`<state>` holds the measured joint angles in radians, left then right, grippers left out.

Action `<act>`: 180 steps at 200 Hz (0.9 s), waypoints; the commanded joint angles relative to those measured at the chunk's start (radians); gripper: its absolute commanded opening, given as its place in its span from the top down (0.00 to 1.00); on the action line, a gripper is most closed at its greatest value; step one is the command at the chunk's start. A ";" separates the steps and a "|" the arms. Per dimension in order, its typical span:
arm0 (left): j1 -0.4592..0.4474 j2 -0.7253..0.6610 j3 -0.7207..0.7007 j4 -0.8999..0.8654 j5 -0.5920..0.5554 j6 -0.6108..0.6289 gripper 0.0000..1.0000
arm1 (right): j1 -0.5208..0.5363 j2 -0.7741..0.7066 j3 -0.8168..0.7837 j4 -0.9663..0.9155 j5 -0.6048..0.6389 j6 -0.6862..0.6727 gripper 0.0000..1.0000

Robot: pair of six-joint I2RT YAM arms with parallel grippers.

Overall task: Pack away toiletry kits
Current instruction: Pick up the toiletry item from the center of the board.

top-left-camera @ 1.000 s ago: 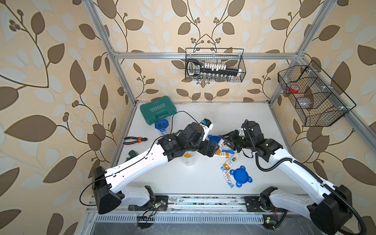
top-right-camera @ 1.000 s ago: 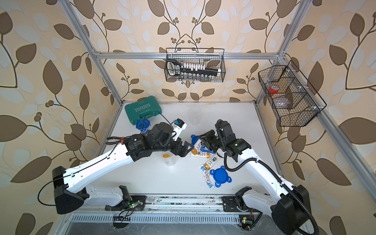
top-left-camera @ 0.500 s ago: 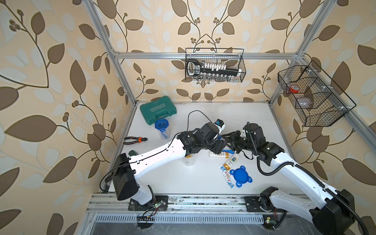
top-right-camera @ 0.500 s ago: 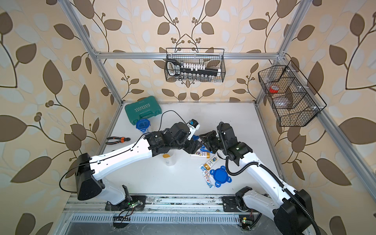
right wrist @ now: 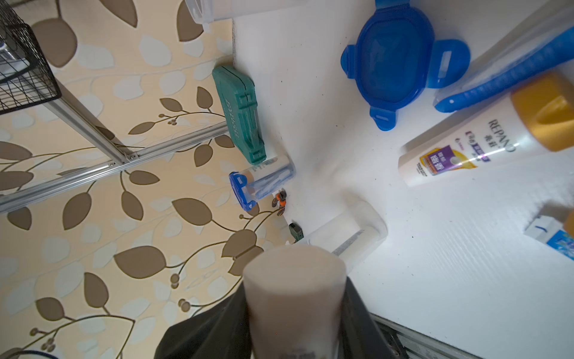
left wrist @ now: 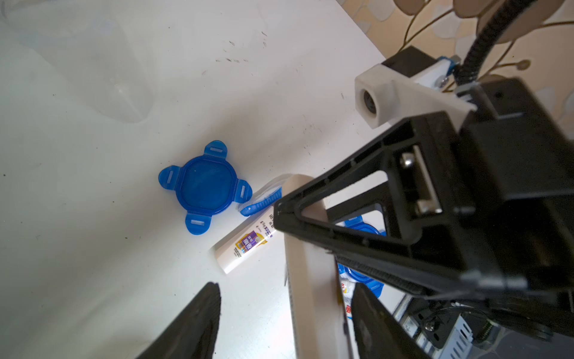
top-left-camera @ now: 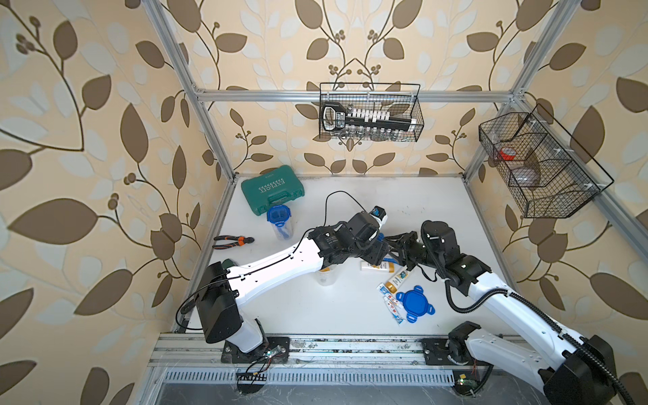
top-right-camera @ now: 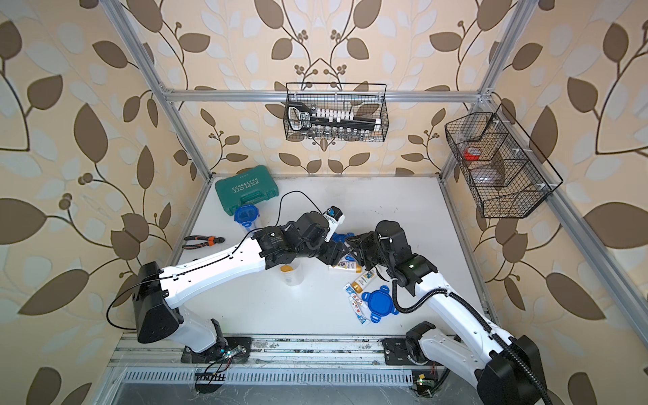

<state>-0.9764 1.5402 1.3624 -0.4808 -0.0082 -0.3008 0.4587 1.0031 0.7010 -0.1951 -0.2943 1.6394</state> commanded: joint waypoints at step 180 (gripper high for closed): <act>-0.035 -0.058 -0.040 0.031 0.013 -0.018 0.47 | -0.002 -0.037 -0.030 0.034 0.006 0.076 0.93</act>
<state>-1.0084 1.5394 1.3186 -0.4740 -0.0010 -0.3191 0.4580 0.9745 0.6823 -0.1566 -0.2909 1.7203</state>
